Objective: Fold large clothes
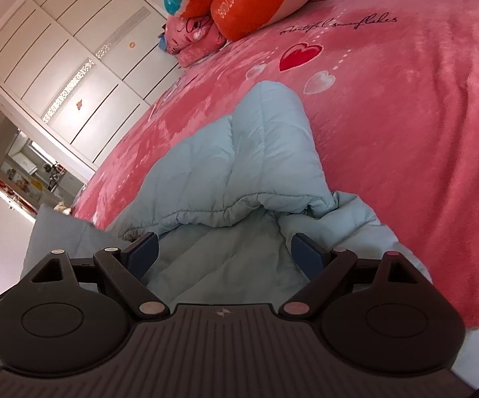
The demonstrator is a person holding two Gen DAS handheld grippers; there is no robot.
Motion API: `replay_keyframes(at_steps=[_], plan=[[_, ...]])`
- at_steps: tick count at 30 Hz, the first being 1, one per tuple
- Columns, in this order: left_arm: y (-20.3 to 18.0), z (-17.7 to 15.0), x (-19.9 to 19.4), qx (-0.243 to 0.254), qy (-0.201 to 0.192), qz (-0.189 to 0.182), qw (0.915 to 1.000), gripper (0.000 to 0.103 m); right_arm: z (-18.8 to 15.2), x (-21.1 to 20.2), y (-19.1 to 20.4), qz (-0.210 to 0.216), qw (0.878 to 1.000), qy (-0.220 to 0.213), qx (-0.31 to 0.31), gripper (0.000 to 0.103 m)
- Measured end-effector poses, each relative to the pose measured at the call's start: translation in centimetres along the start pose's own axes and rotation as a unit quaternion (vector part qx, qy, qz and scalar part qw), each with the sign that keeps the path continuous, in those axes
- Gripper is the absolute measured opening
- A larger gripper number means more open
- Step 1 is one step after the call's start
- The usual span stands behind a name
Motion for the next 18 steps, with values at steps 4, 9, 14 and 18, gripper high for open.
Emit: replay_keyframes(at_steps=[4,9,14,18], plan=[[-0.2,0.9,-1.7,0.020,-0.035,0.017,0.9990,0.010,-0.2,0.3,0.3,0.005,1.000,0.008,-0.010,0.103],[-1.1,3.8,-6.3,0.058,-0.111,0.036,0.9915,0.005,-0.4,0.6,0.5,0.005,1.000,0.021,-0.023,0.103],[-1.1,7.4,-12.6,0.099,-0.189,0.076,0.9741,0.004,-0.4,0.8,0.4,0.003,0.999,0.024,-0.031,0.103],[-0.8,10.0,-18.1,0.132,-0.250,0.114,0.9524,0.004,-0.5,1.1,0.5,0.000,0.999,0.031,-0.042,0.103]])
Point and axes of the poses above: each gripper's, at about its wrist camera, not at the fingertips, and x roughly the way its jaws point, y to its left, z to its top, the point moved 5 cm from there along x, roughly the way its jaws point, and after that the axes turned 5 degrees about z, right-handed, at the moved point
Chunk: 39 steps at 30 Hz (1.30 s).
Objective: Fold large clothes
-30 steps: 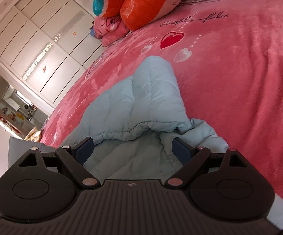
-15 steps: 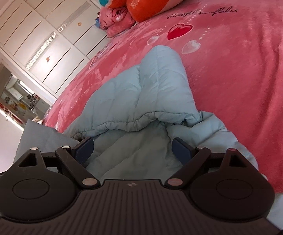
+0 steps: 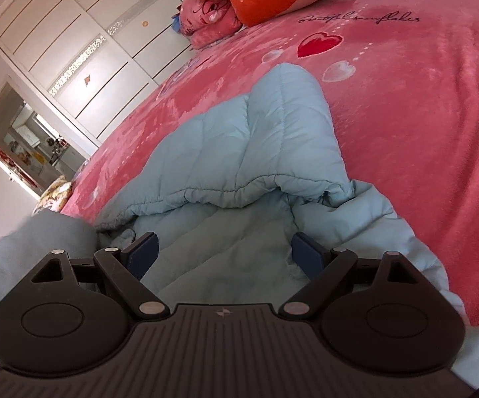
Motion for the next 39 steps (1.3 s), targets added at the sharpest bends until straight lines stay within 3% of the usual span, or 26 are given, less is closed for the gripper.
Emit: replay_keyframes(at_steps=[5,9,15,21,23,25,27,32,35,39], plan=[[3.5,4.0,-3.5,0.033,-0.061,0.055,0.9961,0.004,0.0,0.4,0.3,-0.002,1.000,0.006,-0.017,0.103],[5.7,5.1,-5.2,0.090,-0.094,0.121,0.9841,0.004,-0.1,0.6,0.4,-0.003,1.000,0.012,-0.028,0.103],[9.4,4.5,-5.7,0.125,-0.090,0.193,0.9691,0.004,-0.2,0.8,0.5,-0.006,0.999,0.017,-0.042,0.103],[12.3,2.8,-4.8,0.147,-0.051,0.239,0.9583,0.009,-0.2,1.1,0.5,-0.010,0.999,0.020,-0.049,0.103],[13.0,2.5,-5.3,0.138,-0.044,0.243,0.9592,0.012,-0.2,1.1,0.5,-0.010,0.999,0.020,-0.048,0.103],[13.6,2.2,-6.1,0.134,-0.042,0.245,0.9591,0.024,-0.2,1.1,0.5,-0.010,0.998,0.021,-0.050,0.103],[14.0,2.0,-7.1,0.135,-0.047,0.251,0.9575,0.044,-0.2,1.1,0.7,-0.010,0.998,0.022,-0.056,0.103],[12.7,1.1,-10.4,0.159,-0.075,0.266,0.9479,0.049,-0.3,1.0,1.2,-0.005,0.997,0.023,-0.068,0.103],[9.5,-0.5,-12.1,0.190,-0.089,0.235,0.9490,0.052,-0.3,1.1,1.6,-0.003,0.997,0.026,-0.079,0.103],[3.7,-4.1,-12.0,0.216,-0.075,0.141,0.9633,0.056,-0.3,1.5,2.2,-0.002,0.994,0.032,-0.102,0.103]])
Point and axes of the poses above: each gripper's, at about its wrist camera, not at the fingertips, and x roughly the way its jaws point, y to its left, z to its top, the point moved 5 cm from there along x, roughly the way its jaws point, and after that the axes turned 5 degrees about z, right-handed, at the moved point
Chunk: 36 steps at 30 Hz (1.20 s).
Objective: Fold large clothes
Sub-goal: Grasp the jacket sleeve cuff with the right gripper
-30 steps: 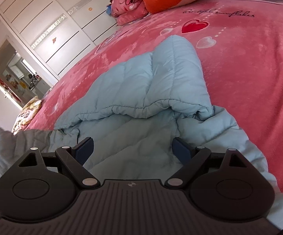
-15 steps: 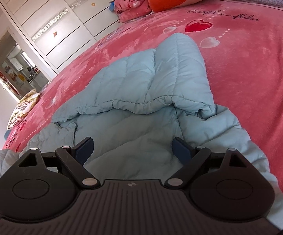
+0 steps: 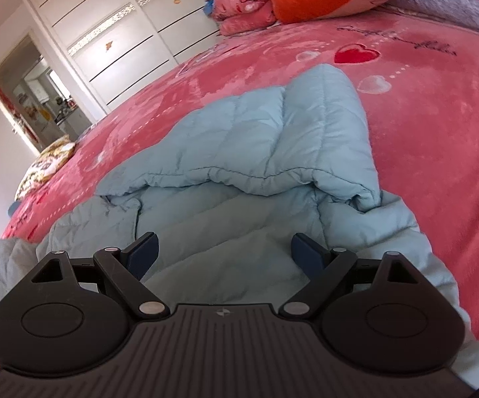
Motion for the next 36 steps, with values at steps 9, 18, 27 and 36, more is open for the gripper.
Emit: replay_keyframes(at_steps=[9,18,27,36], plan=[[-14.0,-4.5,2.8,-0.004,0.043,-0.145,0.9885,0.057,0.4,0.8,0.8,0.011,0.999,0.006,-0.030,0.103],[-18.9,-10.3,9.6,0.013,0.099,-0.106,0.9894,0.068,1.4,2.9,3.0,0.003,0.994,0.007,-0.114,0.103],[-19.2,-13.1,10.7,0.011,0.108,-0.089,0.9901,0.087,2.6,6.5,5.1,-0.034,0.972,-0.006,-0.230,0.103],[-19.4,-13.6,11.0,0.003,0.114,-0.092,0.9892,0.091,3.8,9.9,7.5,-0.063,0.945,-0.024,-0.320,0.103]])
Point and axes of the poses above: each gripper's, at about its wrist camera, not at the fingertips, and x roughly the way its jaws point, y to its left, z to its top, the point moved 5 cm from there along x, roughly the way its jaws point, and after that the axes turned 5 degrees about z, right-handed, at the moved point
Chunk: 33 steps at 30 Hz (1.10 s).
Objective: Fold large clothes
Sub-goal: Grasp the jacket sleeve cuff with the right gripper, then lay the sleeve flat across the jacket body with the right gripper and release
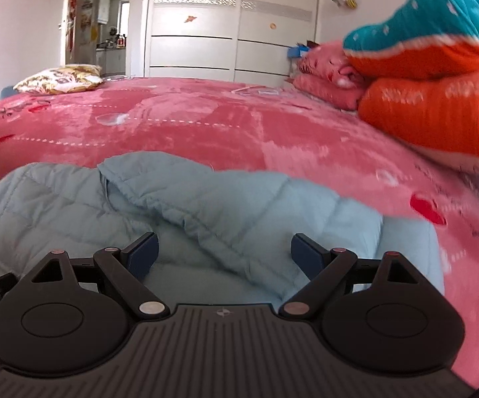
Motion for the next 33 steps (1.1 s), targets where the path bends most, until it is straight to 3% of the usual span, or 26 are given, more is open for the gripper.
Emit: replay_keyframes(at_steps=[6,10,12,13,14,17,20,22,23,25,27,30,33], plan=[[-0.1,0.0,0.5,-0.001,0.004,-0.005,1.0000,0.094,0.1,2.7,1.0,-0.027,0.998,0.014,-0.062,0.103],[-0.1,-0.1,0.6,-0.001,0.006,-0.006,1.0000,0.095,0.4,3.2,1.4,-0.041,0.996,-0.007,-0.083,0.102],[-0.1,-0.1,0.7,-0.002,0.008,-0.008,0.9999,0.097,0.5,3.6,1.1,-0.045,0.996,-0.012,-0.081,0.071],[-0.1,-0.1,0.8,-0.002,0.009,-0.008,0.9999,0.097,0.6,3.7,0.7,-0.040,0.996,-0.013,-0.072,0.049],[-0.1,-0.1,0.8,-0.002,0.010,-0.009,0.9999,0.097,0.8,3.5,0.4,-0.034,0.997,-0.018,-0.061,0.037],[-0.1,-0.1,0.9,-0.004,0.012,-0.011,0.9999,0.099,1.5,2.8,-1.3,-0.025,0.999,-0.034,-0.027,0.015],[-0.1,0.0,1.0,-0.004,0.013,-0.012,0.9998,0.100,3.0,0.6,-5.3,-0.023,0.996,-0.066,0.059,0.011],[-0.1,0.0,1.1,-0.003,0.014,-0.012,0.9998,0.100,3.7,-1.5,-9.6,-0.030,0.985,-0.094,0.144,0.010],[-0.2,0.0,1.1,-0.003,0.015,-0.012,0.9998,0.101,3.8,-2.7,-12.2,-0.037,0.974,-0.109,0.193,0.010],[-0.2,0.1,1.2,-0.002,0.015,-0.011,0.9998,0.101,3.1,-5.5,-17.9,-0.051,0.941,-0.144,0.301,0.010],[-0.2,0.1,1.2,-0.002,0.016,-0.011,0.9998,0.101,0.6,-8.6,-23.7,-0.068,0.890,-0.181,0.414,0.010],[-0.2,0.1,1.3,-0.001,0.016,-0.011,0.9998,0.102,-4.7,-12.5,-30.2,-0.109,0.811,-0.217,0.531,0.011],[-0.2,0.1,1.3,0.000,0.016,-0.010,0.9998,0.102,-10.2,-14.4,-33.9,-0.141,0.755,-0.222,0.600,0.012]])
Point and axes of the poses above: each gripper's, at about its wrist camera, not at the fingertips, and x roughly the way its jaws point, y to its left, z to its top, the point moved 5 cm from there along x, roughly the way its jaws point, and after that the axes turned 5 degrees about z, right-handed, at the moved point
